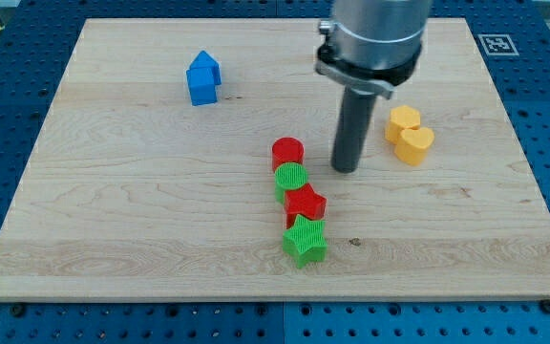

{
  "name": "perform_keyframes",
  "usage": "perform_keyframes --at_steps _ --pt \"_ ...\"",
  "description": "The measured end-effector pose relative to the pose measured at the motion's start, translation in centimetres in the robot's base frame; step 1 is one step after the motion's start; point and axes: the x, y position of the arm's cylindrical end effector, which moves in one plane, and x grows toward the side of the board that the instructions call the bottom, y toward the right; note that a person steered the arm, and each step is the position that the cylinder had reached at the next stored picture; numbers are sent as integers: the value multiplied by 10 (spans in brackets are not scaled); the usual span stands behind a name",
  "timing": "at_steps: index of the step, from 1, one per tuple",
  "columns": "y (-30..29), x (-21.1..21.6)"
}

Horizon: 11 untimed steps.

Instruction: Move red circle away from green circle

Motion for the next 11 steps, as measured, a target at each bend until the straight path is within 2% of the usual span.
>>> perform_keyframes --at_steps 1,4,11 --pt "-52 -20" --pt "-164 -17" --pt "-163 -19"
